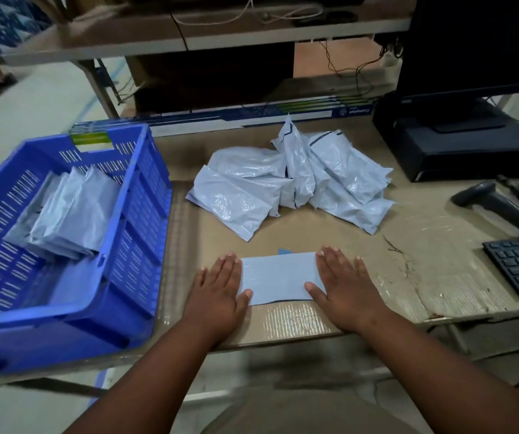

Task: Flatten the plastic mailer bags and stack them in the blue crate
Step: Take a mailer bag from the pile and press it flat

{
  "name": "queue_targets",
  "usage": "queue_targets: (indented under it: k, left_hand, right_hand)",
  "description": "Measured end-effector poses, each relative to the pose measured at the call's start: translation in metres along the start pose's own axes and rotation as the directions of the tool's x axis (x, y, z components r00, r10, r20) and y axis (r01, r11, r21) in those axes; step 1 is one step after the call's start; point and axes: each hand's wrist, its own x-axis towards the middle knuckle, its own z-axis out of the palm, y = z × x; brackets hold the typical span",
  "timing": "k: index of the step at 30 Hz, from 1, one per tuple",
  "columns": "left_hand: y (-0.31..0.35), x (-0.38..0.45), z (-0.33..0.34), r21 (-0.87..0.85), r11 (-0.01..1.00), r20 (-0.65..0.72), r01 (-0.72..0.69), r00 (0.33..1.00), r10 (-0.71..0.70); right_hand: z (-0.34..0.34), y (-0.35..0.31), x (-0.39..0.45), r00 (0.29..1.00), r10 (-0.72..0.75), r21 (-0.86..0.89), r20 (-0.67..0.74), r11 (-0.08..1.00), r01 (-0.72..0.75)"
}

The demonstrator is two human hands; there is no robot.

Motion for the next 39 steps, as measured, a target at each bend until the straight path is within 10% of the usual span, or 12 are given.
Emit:
queue_targets:
  k: [6, 11, 39]
  left_hand:
    - [0.008, -0.004, -0.017, -0.052, 0.998, -0.044, 0.042, 0.998, -0.045]
    - [0.060, 0.014, -0.005, -0.179, 0.940, -0.121, -0.291, 0.955, 0.272]
    - [-0.001, 0.002, -0.029, 0.022, 0.999, -0.005, -0.044, 0.999, 0.045]
  right_hand:
    - [-0.014, 0.000, -0.005, 0.997, 0.026, 0.009, -0.067, 1.000, -0.025]
    - [-0.010, -0.047, 0.005, 0.966, -0.254, 0.080, -0.048, 0.963, 0.257]
    - [-0.013, 0.019, -0.006, 0.997, -0.034, -0.001, 0.075, 0.999, 0.035]
